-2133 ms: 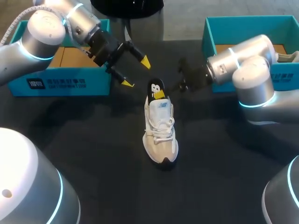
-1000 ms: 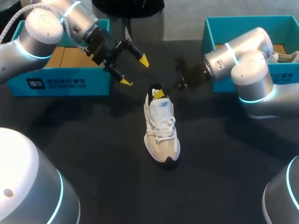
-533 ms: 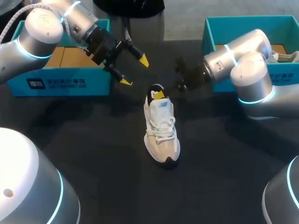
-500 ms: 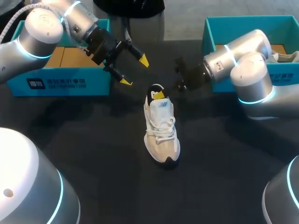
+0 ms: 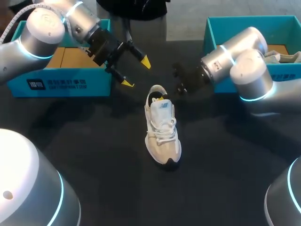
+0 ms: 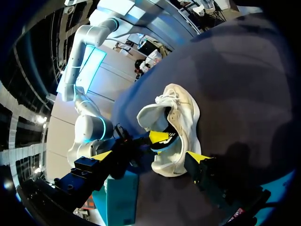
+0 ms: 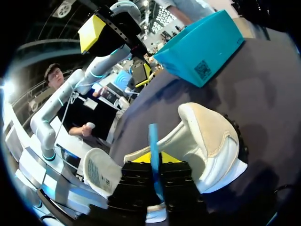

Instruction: Take the shoe out of the shoebox, open the shoe tongue, remove and reinsert the insole, then place the shoe into the shoebox

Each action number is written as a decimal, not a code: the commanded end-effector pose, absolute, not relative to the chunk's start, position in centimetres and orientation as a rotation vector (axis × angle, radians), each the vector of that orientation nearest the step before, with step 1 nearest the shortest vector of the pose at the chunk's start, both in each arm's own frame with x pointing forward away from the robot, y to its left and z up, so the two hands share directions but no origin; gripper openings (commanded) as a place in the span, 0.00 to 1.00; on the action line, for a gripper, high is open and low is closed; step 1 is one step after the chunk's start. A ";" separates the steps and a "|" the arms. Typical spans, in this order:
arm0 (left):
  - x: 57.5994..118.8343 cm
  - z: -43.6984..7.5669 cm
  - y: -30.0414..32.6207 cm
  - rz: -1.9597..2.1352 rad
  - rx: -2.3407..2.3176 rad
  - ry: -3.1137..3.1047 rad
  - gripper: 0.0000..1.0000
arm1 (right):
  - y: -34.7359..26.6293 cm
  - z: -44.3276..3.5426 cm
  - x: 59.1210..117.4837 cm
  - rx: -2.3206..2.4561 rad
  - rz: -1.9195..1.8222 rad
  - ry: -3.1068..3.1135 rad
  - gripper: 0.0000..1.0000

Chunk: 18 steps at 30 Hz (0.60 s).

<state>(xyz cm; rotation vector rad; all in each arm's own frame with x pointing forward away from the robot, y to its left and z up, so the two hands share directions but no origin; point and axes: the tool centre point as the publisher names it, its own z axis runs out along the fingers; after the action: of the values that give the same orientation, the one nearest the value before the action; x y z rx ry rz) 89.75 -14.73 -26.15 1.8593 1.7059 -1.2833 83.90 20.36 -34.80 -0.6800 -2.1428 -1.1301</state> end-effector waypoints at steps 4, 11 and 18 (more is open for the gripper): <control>89.9 -26.2 -14.8 -1.289 1.866 1.697 1.00 | 20.8 -34.3 84.1 -0.684 -1.120 -2.166 0.37; 89.8 -26.3 -14.7 -1.293 1.862 1.694 1.00 | 20.7 -33.6 83.8 -0.699 -1.129 -2.185 0.38; 89.9 -26.3 -14.6 -1.297 1.861 1.690 1.00 | 20.7 -32.8 83.8 -0.719 -1.146 -2.204 0.43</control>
<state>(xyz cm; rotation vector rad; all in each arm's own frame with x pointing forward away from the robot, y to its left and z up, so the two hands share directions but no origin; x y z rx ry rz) 89.75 -14.69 -26.17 1.8585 1.6942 -1.2939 84.35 20.86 -33.27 -0.7029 -2.1922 -1.1414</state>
